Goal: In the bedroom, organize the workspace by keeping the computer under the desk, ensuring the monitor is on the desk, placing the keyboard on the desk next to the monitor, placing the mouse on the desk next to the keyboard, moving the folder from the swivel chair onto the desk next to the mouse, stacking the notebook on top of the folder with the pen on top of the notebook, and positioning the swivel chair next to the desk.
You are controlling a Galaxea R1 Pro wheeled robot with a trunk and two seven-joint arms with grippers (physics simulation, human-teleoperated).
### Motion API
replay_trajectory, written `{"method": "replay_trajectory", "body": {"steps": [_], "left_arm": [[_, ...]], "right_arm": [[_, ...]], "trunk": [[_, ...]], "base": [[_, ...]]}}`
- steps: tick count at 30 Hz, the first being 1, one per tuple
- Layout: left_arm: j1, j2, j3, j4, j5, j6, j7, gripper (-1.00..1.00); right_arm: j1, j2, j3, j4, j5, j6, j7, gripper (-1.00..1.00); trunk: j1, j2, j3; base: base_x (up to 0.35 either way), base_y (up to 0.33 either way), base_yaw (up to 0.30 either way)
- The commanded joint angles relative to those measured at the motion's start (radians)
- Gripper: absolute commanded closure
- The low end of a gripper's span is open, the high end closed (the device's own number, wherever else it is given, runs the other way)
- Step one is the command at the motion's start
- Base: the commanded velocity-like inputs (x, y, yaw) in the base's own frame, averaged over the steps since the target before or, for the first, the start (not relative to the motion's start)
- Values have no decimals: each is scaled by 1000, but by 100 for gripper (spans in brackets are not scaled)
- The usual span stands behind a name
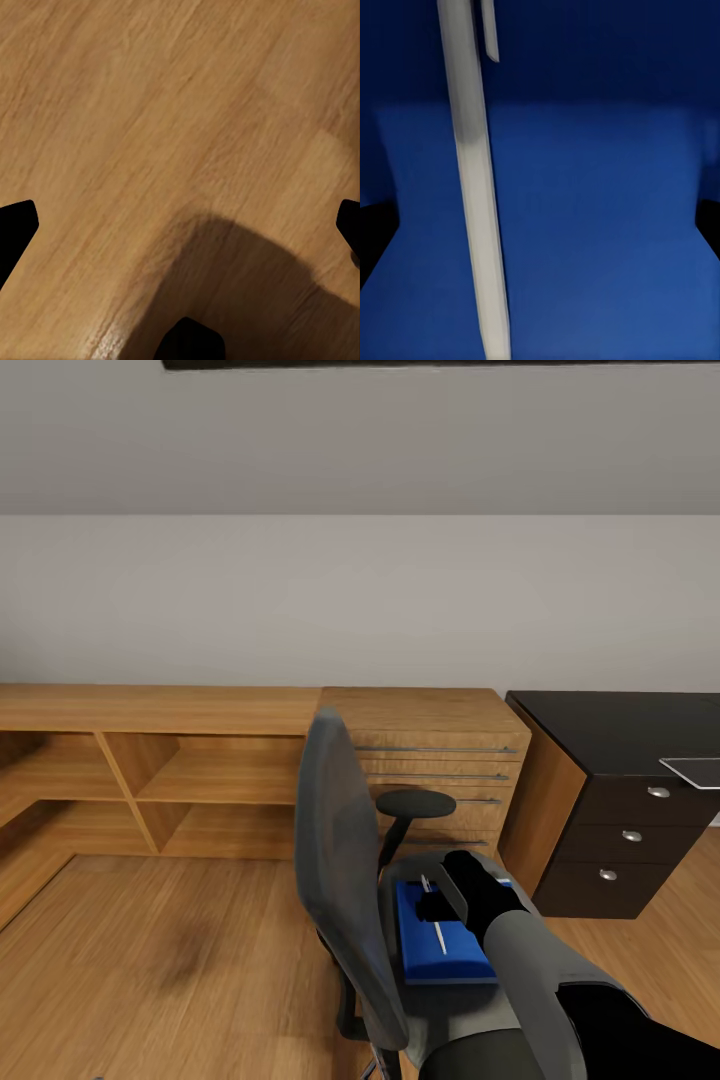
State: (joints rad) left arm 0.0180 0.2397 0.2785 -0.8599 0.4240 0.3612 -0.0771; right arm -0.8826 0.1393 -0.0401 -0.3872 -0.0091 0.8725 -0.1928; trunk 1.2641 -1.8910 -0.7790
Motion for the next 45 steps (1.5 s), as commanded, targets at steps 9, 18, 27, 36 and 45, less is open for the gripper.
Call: {"method": "replay_trajectory", "body": {"steps": [9, 18, 27, 36, 45], "left_arm": [[0, 1, 2, -2, 6, 7, -3, -100], [0, 0, 2, -2, 6, 7, -3, -100], [0, 1, 2, -2, 6, 8, -3, -100], [0, 2, 3, -2, 6, 11, -3, -100], [0, 3, 4, -2, 6, 12, -3, -100]], "right_arm": [[1, 0, -7, 7, 5, 6, -5, 100], [1, 0, -7, 7, 3, 18, -4, 100], [1, 0, -9, 5, 3, 19, -4, 100], [1, 0, -9, 5, 3, 20, -4, 100], [1, 0, -8, 5, 3, 21, -5, 100]], "trunk": [[3, 0, -1], [3, 0, -1], [3, 0, -1], [3, 0, -1], [3, 0, -1]], "base": [[0, 0, 0], [0, 0, 0], [0, 0, 0], [0, 0, 0], [0, 0, 0]]}}
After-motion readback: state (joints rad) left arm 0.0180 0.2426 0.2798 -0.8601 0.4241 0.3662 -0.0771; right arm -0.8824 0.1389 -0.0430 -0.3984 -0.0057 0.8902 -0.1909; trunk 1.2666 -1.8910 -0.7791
